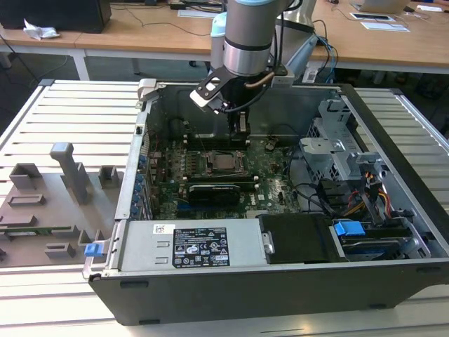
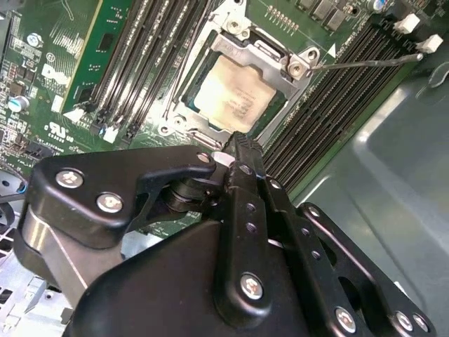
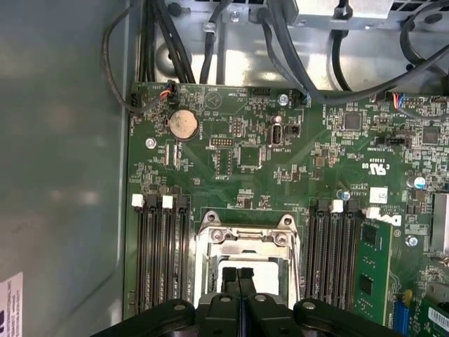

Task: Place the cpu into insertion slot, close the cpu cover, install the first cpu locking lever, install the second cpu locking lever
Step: 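Close the cpu cover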

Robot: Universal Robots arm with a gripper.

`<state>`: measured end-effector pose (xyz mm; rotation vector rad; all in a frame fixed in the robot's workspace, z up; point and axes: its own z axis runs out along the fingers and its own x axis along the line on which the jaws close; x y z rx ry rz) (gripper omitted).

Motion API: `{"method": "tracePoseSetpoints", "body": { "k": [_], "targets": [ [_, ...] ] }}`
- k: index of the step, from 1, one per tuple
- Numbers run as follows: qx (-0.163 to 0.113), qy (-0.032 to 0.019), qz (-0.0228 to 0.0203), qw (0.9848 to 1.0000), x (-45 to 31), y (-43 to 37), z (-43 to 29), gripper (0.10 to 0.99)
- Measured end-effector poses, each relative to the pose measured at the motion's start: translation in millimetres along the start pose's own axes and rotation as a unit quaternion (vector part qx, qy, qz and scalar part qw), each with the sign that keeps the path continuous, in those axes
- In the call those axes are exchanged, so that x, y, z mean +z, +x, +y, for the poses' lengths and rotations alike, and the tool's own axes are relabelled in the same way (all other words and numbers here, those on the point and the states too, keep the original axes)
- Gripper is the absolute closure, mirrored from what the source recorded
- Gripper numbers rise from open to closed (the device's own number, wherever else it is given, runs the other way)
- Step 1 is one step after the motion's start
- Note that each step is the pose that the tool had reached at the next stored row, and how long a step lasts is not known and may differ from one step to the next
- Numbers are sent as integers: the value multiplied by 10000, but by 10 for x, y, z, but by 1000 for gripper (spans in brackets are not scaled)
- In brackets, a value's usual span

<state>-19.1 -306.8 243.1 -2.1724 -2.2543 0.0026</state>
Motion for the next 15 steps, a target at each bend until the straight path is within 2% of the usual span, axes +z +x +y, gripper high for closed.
{"method": "tracePoseSetpoints", "body": {
  "k": [7,15],
  "targets": [
    [0,0,0,10000,54,4,-116,980],
    [0,0,-1,10000,115,6,-177,980]
  ]
}}
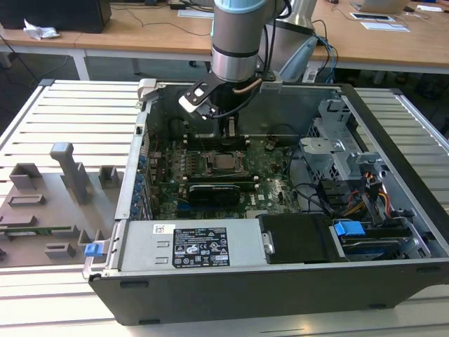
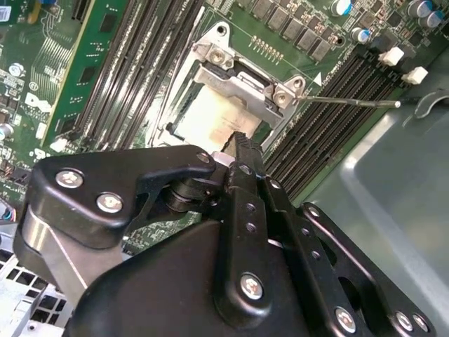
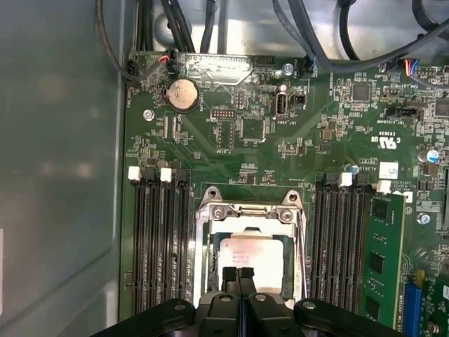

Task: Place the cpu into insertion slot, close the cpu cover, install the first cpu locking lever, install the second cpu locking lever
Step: 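Close the cpu cover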

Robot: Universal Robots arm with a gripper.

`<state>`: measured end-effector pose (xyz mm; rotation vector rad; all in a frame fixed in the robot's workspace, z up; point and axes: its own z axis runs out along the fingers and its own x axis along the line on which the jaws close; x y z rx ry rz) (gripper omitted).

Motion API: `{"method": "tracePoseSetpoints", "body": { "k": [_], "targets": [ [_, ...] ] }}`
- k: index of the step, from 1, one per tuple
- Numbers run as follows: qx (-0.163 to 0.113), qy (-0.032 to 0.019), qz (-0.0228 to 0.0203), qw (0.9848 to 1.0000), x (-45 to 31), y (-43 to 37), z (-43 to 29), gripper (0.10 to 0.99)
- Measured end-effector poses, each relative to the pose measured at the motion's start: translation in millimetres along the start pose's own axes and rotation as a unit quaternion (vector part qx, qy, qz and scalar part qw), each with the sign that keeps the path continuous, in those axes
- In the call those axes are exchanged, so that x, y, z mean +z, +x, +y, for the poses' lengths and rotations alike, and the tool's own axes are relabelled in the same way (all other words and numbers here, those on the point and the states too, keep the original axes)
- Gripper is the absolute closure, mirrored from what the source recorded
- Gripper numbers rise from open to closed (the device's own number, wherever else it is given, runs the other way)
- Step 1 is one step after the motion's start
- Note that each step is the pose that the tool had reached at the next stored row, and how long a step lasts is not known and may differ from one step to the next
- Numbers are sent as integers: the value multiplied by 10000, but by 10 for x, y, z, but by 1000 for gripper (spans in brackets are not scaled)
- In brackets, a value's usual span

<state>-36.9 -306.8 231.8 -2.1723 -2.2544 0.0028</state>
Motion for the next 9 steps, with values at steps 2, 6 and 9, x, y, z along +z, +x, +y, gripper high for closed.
{"method": "tracePoseSetpoints", "body": {
  "k": [2,6,9],
  "targets": [
    [0,0,0,10000,33,1,-31,980],
    [0,0,0,10000,101,4,-118,980],
    [0,0,0,10000,142,6,-175,980]
  ]
}}
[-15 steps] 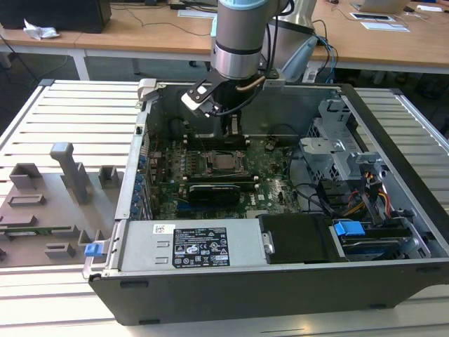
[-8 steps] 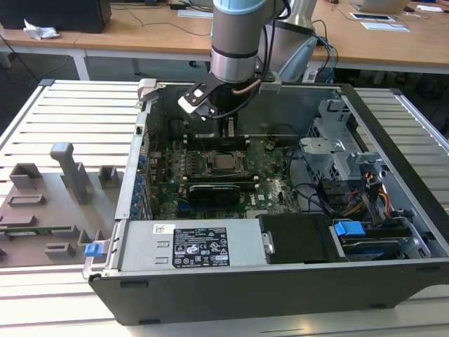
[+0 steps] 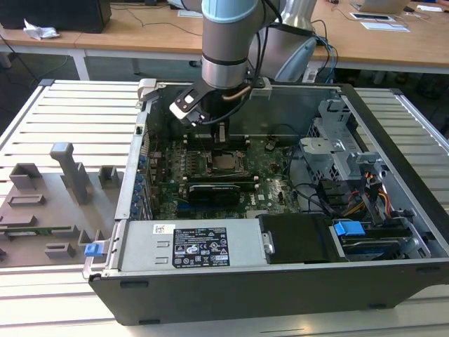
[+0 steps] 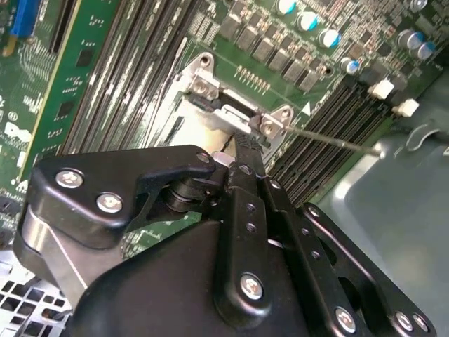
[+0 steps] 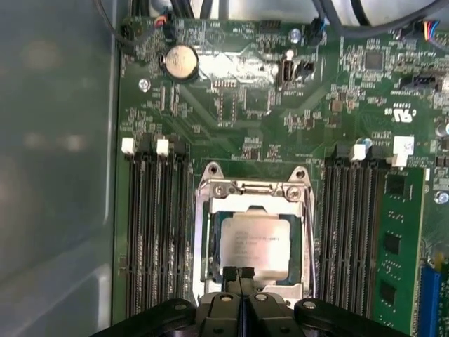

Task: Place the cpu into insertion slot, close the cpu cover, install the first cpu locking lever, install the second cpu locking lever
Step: 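Close the cpu cover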

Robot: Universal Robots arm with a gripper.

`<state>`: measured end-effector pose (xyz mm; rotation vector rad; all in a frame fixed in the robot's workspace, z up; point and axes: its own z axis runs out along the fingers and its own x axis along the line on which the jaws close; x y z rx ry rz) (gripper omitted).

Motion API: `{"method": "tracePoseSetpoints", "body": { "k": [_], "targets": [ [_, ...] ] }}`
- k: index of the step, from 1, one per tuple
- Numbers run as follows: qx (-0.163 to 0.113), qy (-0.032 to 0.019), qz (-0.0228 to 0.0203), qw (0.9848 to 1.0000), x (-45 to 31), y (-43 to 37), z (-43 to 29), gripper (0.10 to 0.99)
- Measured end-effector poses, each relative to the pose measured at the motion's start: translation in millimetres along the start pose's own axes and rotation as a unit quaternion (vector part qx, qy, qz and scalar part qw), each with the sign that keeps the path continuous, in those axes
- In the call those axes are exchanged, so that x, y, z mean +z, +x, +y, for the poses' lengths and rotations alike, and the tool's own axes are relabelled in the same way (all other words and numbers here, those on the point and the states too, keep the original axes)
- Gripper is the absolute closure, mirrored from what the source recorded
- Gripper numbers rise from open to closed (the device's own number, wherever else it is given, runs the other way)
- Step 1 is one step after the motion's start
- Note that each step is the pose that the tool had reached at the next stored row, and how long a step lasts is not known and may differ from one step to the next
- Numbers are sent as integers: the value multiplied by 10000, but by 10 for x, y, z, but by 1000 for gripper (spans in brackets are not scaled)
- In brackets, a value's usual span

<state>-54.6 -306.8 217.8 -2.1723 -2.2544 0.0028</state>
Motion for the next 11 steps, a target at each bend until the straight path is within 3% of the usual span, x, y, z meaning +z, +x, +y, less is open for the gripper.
{"method": "tracePoseSetpoints", "body": {
  "k": [6,11],
  "targets": [
    [0,0,0,10000,57,3,-103,980],
    [0,0,0,10000,92,4,-149,980]
  ]
}}
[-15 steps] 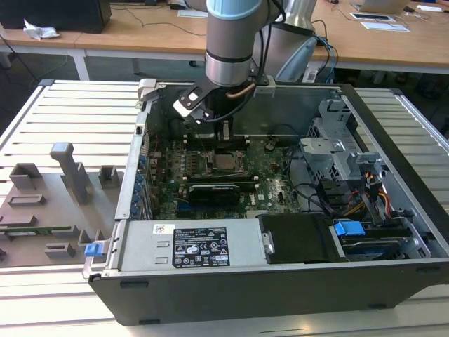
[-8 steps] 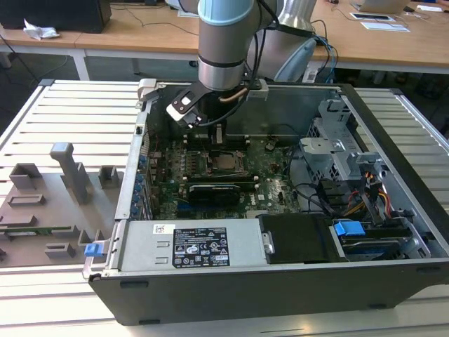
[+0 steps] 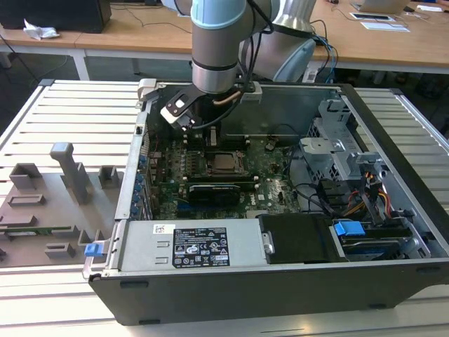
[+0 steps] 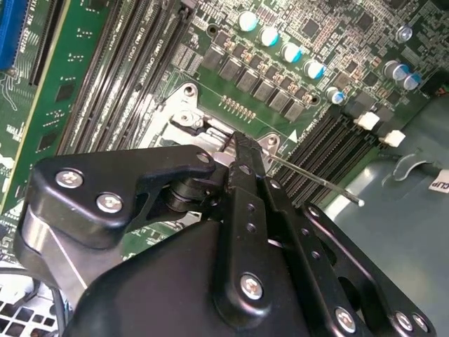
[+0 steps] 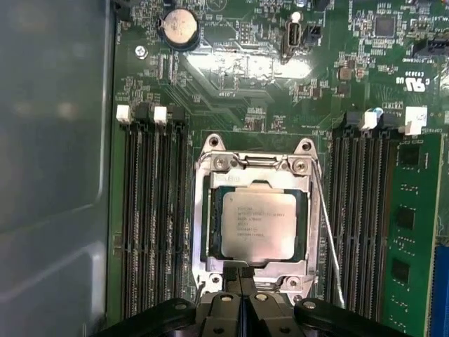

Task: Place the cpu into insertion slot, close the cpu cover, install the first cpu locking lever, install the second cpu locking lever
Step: 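Close the cpu cover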

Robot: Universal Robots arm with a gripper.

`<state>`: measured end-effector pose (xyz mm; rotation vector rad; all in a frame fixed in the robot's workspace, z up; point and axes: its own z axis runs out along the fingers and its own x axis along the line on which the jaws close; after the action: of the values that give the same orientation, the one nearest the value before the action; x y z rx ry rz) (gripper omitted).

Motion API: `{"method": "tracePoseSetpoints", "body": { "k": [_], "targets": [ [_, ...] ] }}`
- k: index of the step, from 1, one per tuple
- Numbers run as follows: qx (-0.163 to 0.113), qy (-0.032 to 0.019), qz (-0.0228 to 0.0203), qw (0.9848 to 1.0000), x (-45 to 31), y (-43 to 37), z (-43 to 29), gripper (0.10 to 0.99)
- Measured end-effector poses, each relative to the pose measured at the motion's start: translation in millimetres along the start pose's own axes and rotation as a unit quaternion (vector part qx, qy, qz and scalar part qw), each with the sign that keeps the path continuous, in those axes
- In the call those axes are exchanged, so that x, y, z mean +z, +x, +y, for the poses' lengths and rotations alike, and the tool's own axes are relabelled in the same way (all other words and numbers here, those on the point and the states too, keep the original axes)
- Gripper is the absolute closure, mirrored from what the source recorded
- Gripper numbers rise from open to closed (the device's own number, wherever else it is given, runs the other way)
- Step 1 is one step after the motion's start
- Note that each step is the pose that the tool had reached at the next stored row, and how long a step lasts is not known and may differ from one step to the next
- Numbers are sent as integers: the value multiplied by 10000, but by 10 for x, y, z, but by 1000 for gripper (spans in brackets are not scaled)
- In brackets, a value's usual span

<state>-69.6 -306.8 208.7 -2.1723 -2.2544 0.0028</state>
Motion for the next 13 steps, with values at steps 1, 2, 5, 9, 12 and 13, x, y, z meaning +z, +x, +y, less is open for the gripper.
{"method": "tracePoseSetpoints", "body": {
  "k": [1,2,5,9,12,13],
  "targets": [
    [-1,0,0,10000,9,0,-1,980],
    [-2,1,0,10000,11,0,-2,980],
    [-1,1,0,10000,18,0,0,980],
    [-2,2,-3,10000,39,-1,2,980],
    [-2,3,-3,10000,52,-2,2,980],
    [-3,1,-1,10000,54,-1,2,980]
  ]
}}
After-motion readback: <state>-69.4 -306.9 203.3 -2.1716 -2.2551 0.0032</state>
